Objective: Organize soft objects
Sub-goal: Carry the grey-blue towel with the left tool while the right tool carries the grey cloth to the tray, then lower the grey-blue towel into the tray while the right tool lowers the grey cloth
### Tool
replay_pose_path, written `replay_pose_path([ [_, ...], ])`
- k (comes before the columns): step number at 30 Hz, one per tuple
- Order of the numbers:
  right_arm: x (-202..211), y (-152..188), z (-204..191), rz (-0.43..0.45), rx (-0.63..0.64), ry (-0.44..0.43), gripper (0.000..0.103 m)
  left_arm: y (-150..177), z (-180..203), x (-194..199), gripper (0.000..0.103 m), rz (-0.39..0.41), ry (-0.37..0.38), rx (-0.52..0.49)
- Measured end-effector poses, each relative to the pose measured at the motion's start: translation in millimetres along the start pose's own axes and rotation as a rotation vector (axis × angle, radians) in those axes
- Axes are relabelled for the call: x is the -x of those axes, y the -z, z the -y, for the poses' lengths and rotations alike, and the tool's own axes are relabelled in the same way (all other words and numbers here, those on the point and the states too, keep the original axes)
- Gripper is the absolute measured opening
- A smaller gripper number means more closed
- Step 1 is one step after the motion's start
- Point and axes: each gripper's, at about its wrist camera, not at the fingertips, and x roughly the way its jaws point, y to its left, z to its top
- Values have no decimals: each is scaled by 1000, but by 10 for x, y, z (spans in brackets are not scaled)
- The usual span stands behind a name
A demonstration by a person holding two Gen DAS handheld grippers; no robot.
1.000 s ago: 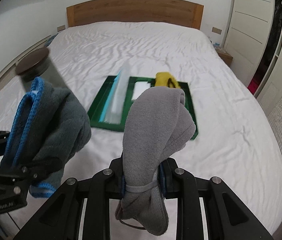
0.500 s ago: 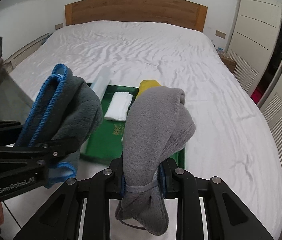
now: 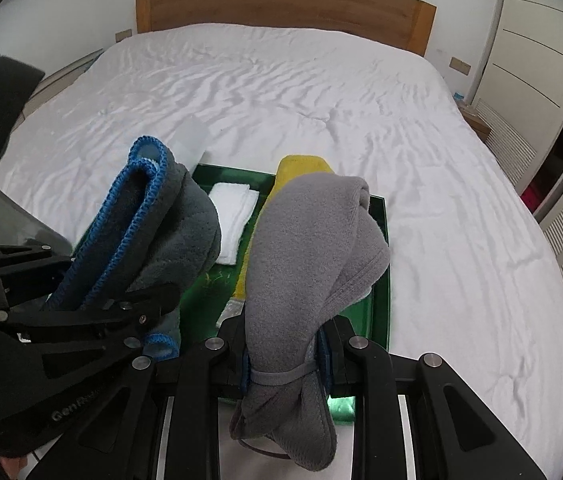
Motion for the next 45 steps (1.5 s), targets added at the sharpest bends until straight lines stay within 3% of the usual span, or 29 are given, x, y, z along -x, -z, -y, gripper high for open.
replay_pose_path([
  [18, -623, -89, -12, -89, 27, 3, 24, -84, -30, -311, 30, -34, -52, 17],
  [31, -870, -146, -27, -78, 72, 52, 25, -92, -97, -413, 31, -37, -48, 34],
  [45, -691, -87, -66, -65, 134, 51, 33, -51, -103, -323, 36, -12, -48, 33],
])
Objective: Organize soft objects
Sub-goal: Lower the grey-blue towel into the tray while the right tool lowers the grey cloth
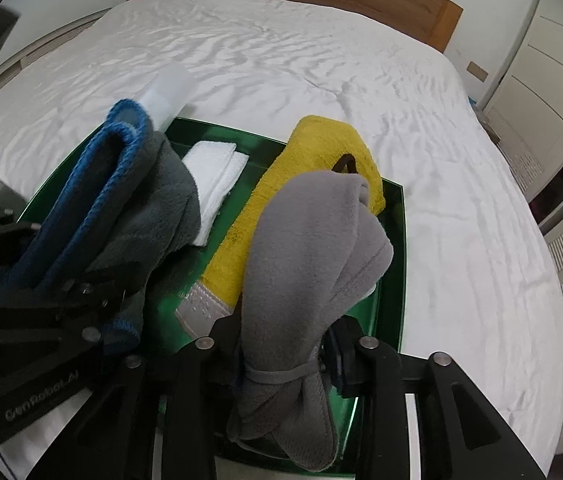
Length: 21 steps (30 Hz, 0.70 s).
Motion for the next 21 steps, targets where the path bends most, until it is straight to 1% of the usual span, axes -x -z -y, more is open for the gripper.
replay_pose_path([
  [3, 62, 28, -20, 6, 19, -2, 33, 3, -13, 40, 37, 8, 4, 11],
  [7, 145, 75, -50, 18, 46, -2, 33, 11, 4, 61, 41, 16, 3, -6],
  [10, 169, 90, -40, 18, 53, 4, 40, 12, 14, 72, 42, 18, 7, -6],
  [12, 197, 79, -5, 22, 37, 1, 42, 1, 14, 88, 45, 19, 13, -6],
  [14, 218, 62, 23, 27, 34, 3, 46, -5, 18, 111, 47, 17, 17, -4],
  [15, 229, 58, 28, 30, 35, 1, 48, -11, 20, 123, 47, 17, 15, -1],
  [17, 263, 58, 47, 33, 29, -5, 50, -34, 37, 148, 54, 19, 19, 7],
  [18, 277, 61, 49, 35, 28, -7, 51, -38, 44, 165, 55, 22, 18, 9],
  [21, 313, 64, 68, 38, 16, -21, 51, -51, 51, 208, 55, 29, 16, 9],
])
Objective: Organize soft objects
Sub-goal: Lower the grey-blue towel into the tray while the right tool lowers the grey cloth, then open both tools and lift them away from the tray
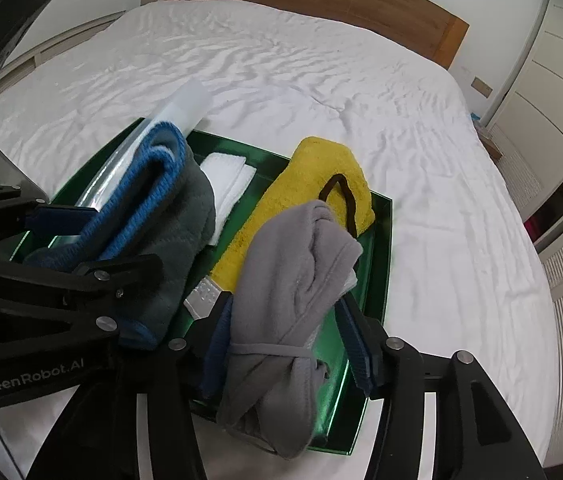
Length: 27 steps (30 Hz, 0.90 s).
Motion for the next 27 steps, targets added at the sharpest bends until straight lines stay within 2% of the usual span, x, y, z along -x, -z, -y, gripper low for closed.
replay_pose_path([
  [12, 140, -27, 184, 23, -126, -94, 52, -98, -144, 260, 55, 47, 4, 45],
  [27, 490, -70, 116, 49, -135, -60, 52, -163, -135, 649, 55, 104, 15, 35],
])
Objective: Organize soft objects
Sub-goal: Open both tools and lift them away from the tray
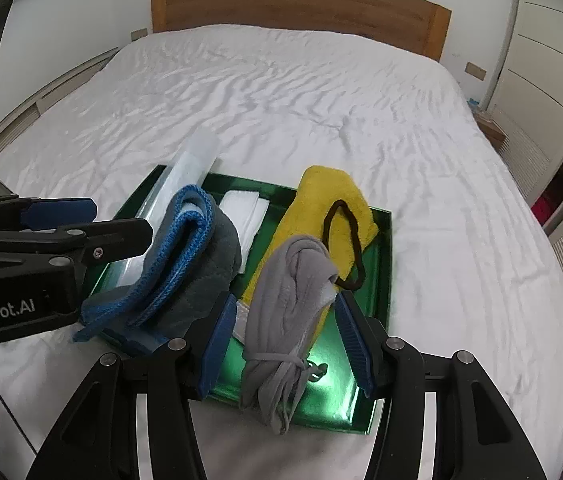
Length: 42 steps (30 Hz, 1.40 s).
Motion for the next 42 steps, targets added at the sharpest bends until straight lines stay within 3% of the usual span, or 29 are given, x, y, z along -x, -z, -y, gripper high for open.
replay_pose_path([
  [8, 387, 92, -44, 12, -17, 59, 52, 129, 86, 374, 55, 24, 36, -18],
  [22, 1368, 562, -403, -1, -63, 156, 52, 816, 148, 1092, 55, 7, 161, -83],
  [30, 1803, 791, -956, 20, -107, 168, 52, 1156, -206, 1434, 55, 11, 186, -134],
  [42, 2060, 940, -1973, 19, -121, 139, 52, 1512, -1114, 1758, 55, -3, 184, -146],
])
